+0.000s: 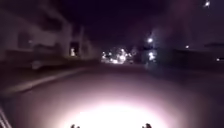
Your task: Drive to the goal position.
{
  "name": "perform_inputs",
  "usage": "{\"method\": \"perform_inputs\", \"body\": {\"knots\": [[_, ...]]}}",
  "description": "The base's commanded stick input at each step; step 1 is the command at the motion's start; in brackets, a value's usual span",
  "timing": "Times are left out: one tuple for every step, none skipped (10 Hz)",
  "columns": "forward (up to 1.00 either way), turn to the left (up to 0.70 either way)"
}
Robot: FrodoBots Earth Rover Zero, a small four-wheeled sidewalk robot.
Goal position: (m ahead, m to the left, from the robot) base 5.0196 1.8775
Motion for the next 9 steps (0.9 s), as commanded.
{"method": "perform_inputs", "body": {"knots": [[0.85, -0.09], [0.85, -0.03], [0.85, 0.00], [0.85, 0.00], [0.85, 0.00], [0.85, 0.00], [0.85, 0.00], [0.85, 0.00], [0.85, 0.00]]}}
